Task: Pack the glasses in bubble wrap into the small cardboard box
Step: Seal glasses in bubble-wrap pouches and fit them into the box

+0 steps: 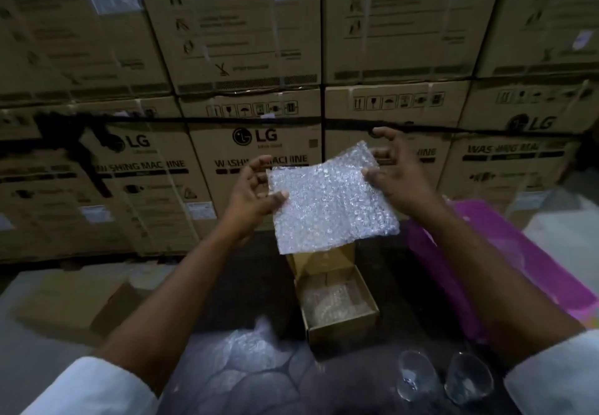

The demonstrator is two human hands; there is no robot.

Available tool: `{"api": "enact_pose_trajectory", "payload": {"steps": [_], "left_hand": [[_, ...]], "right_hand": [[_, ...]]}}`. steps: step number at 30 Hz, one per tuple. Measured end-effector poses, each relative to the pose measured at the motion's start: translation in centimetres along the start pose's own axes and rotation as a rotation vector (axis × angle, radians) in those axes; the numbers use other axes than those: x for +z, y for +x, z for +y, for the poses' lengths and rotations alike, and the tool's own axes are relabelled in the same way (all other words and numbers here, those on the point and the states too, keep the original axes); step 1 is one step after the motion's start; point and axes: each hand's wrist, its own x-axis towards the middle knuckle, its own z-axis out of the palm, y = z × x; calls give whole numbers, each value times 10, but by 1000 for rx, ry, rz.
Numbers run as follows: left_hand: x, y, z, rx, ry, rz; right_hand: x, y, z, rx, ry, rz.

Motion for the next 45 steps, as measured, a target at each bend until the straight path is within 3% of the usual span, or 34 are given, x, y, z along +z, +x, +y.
{"api": "enact_pose_trajectory", "payload": {"steps": [6,11,21,29,36,41,43,45], "left_hand": [[12,-15,-56,134,422,-3],[28,-22,-111,160,687,-9],[48,-32,-196,-84,907,-111],[58,-38,-225,-105,1221,-325],[62,-42,-229,-46,1388,-356],[62,-47,-225,225,1417,-269],[69,-48,-224,353,1378,-327],[78,-51,-223,332,1347,-429]], "right_hand": [[16,-22,62,-94,-365,-22],[28,-38,126,-137,-489,-142],[60,-48,220,-96,-615,-313],[71,-63,259,-2,-677,-443],[75,-64,266,-41,-707,-440],[79,-67,270,-65,-735,-455],[80,-68,269,-57,-739,-438],[81,-68,268,-45,-746,-433]]}}
